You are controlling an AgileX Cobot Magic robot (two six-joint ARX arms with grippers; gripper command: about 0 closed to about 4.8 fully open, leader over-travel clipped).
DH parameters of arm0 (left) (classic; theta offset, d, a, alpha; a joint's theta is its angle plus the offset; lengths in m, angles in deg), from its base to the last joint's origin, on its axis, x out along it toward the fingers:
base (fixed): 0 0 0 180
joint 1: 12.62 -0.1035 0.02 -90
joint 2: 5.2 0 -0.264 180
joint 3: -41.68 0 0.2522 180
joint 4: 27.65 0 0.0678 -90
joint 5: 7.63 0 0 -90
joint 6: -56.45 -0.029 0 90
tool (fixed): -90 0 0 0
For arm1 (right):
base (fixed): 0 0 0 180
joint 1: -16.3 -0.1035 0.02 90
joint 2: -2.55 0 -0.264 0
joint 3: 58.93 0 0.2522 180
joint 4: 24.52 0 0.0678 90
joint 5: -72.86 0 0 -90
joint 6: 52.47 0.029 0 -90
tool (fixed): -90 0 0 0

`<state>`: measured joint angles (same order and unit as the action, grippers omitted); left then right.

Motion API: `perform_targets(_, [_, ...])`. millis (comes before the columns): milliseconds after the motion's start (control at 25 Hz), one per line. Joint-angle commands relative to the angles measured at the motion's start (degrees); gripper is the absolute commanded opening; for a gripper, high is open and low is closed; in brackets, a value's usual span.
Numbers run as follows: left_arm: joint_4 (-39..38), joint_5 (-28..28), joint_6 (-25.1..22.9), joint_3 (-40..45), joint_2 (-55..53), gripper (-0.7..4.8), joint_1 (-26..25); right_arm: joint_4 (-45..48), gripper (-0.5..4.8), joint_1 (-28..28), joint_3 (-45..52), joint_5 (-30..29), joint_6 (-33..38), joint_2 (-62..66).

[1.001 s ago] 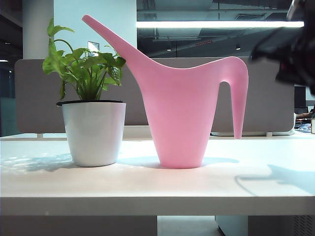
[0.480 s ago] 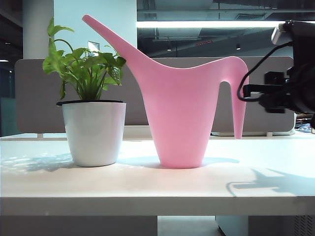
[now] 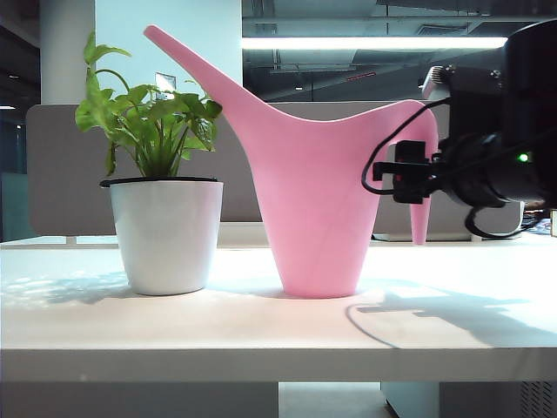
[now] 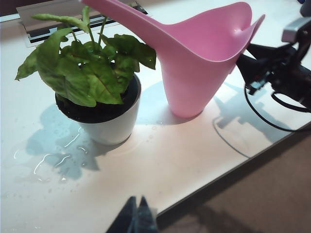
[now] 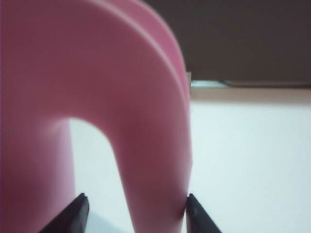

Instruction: Pick up the watering can from the table, water the potted plant, and put the can back.

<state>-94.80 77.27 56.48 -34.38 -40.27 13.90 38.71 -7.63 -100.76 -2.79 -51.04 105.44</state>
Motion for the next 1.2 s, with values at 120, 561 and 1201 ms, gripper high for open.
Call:
perform_targets(120, [0.7,-0.09,-0.02,-0.13,0.04,0.03,-0.04,-0.26,2.75,0.0,-4.79,-0.31,-0.2,1.2])
perform_targets(561, [0.7,-0.09,-0.04,-0.13,0.04,0.03,-0.04,-3.91,2.75,0.55,-8.48,-0.35,-6.25,1.51])
perform_targets(1201, [0.72,-0.09,-0.04,-0.07,0.04,0.03,-0.07,-3.58,2.75,7.5,-8.59,-13.27,-5.73,1.51])
